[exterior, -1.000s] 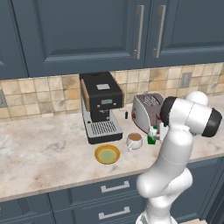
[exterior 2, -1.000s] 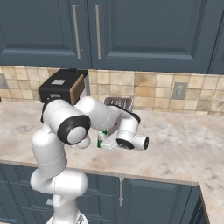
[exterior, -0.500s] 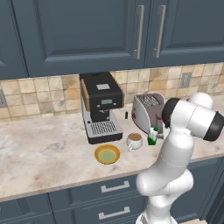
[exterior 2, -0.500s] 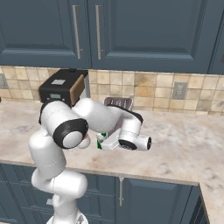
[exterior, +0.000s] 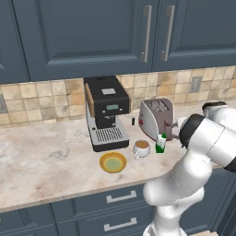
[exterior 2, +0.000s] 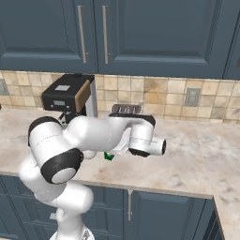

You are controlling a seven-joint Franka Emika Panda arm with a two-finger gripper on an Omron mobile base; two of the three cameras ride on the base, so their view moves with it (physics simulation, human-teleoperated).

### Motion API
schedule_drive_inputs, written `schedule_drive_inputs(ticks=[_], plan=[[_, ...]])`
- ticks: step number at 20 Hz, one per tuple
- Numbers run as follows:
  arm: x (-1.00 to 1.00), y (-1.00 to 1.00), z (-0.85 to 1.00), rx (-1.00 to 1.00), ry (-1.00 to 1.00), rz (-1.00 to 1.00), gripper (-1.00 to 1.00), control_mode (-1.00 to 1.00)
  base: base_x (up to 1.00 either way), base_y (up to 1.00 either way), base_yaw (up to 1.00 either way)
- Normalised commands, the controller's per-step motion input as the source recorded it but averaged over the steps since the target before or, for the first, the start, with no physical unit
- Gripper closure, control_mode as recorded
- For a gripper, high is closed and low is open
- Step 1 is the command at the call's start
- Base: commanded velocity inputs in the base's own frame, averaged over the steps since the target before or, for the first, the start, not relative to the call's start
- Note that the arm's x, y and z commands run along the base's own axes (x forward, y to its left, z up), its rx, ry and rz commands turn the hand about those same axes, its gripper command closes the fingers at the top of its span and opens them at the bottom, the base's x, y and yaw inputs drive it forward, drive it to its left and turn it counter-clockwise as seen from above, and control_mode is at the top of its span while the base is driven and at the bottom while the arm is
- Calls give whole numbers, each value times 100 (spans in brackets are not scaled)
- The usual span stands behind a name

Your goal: Take a sugar cube from the saucer and place it inside the coffee. Then, grab milk from the fridge and place it next to the coffee on the counter to sweeten the coffee.

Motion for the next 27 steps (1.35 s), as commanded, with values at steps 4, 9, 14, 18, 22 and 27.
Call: schedule_drive_inputs(ticks=[4,9,14,18,22,27], plan=[[-69,25,68,-9,-17,0,-100,-100,0,0,0],[-69,22,82,-9,-18,0,-100,-100,0,0,0],[-44,7,81,-10,-14,0,-100,-100,0,0,0],[-54,3,64,-23,-21,0,-100,-100,0,0,0],[-41,0,16,-12,-12,0,-100,-100,0,0,0],[-22,-5,0,0,0,0,-100,-100,0,0,0]])
